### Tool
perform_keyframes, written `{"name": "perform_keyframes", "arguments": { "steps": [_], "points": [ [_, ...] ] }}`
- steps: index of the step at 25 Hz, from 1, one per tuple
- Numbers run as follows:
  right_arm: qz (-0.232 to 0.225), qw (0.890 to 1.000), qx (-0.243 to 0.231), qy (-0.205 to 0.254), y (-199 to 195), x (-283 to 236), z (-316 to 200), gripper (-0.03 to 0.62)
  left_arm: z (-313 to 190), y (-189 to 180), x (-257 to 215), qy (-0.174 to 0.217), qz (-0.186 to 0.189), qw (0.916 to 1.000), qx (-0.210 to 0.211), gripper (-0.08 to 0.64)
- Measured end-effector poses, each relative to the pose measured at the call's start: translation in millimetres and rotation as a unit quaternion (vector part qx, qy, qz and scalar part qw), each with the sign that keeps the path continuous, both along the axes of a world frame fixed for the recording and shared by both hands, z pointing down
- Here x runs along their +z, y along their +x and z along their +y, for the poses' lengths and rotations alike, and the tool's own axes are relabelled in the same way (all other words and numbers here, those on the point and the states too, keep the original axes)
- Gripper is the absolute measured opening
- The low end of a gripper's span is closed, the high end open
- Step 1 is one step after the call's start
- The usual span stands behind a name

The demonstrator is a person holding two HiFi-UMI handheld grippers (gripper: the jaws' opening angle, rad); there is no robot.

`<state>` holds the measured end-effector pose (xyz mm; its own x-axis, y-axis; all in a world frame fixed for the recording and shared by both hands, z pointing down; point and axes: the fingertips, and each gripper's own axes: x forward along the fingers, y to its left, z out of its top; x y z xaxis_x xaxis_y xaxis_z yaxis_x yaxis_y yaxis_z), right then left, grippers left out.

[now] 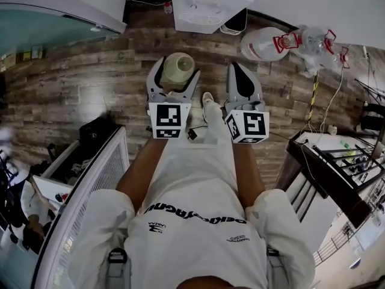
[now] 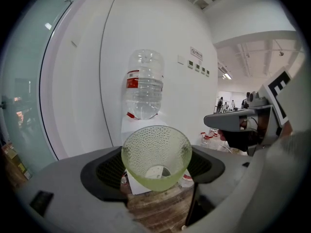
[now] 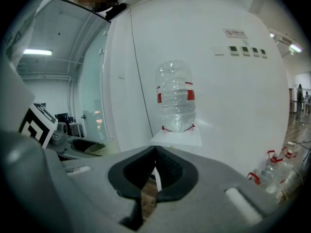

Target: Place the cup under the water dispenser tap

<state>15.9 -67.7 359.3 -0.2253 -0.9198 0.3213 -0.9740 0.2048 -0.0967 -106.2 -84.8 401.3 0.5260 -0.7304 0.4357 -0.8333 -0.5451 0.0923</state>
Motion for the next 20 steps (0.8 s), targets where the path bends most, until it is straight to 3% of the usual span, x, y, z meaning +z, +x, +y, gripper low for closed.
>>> {"name": "perform_keyframes", "arguments": {
  "steps": [13,20],
  "points": [
    [-0.010,0.999,0.049,-0.004,21,25,-20,0.000,-33,28,23,-0.001,0.001,0.9994,0.034,0.373],
    [-0.020,0.999,0.031,-0.021,24,74,-40,0.000,-56,39,67,-0.009,-0.013,0.9997,0.019,0.373]
  ]
}}
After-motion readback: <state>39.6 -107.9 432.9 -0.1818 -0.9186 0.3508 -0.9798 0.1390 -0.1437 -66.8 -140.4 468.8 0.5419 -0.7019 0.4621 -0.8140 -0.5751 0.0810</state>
